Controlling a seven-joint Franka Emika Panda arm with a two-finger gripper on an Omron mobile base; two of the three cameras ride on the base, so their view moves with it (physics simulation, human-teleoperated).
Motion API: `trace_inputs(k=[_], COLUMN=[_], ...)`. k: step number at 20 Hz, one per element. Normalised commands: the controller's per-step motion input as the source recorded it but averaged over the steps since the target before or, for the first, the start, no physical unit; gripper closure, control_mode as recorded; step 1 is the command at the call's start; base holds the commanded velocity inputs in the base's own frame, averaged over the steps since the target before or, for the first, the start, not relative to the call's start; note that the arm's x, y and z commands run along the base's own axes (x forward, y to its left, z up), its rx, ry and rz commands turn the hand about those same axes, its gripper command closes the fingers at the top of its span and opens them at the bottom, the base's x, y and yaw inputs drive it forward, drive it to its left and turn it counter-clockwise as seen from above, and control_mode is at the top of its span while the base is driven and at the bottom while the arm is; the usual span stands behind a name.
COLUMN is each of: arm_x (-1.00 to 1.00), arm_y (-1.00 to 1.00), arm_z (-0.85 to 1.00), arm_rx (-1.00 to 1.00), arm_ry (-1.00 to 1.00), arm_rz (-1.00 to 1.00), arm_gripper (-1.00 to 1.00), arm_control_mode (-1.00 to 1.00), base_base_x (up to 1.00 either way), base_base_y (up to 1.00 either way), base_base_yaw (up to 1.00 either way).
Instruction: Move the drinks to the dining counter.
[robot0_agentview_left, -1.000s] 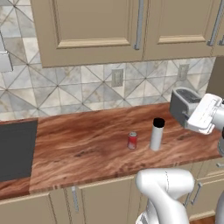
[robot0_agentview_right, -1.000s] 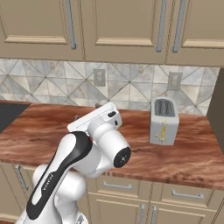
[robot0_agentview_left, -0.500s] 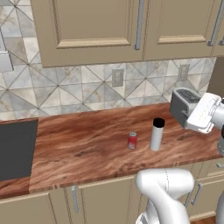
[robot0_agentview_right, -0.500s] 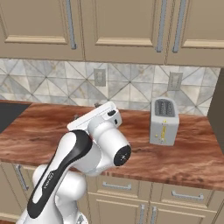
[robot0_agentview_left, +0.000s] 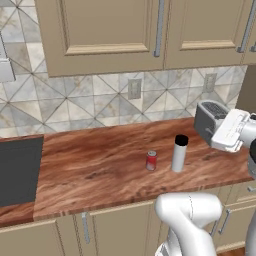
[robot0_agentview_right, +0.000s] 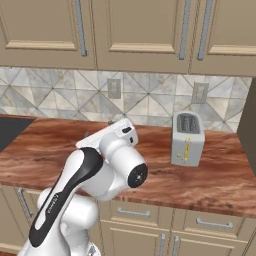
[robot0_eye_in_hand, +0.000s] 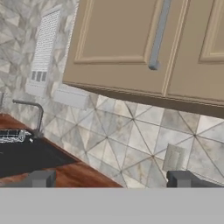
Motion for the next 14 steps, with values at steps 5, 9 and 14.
trace_inputs(k=[5, 9, 14], arm_x=[0.00, 0.00, 0.07], arm_y=[-0.05, 0.00, 0.00], arm_z=[-0.32, -0.50, -0.66], arm_rx=[0.00, 0.00, 0.00], arm_ry=[0.29, 0.15, 0.01], arm_rz=[0.00, 0.00, 0.00], arm_gripper=[-1.00, -1.00, -1.00], arm_control_mode=[-1.00, -1.00, -1.00], base_base_x=[0.00, 0.00, 0.00], base_base_y=[0.00, 0.00, 0.00], base_base_yaw=[0.00, 0.00, 0.00])
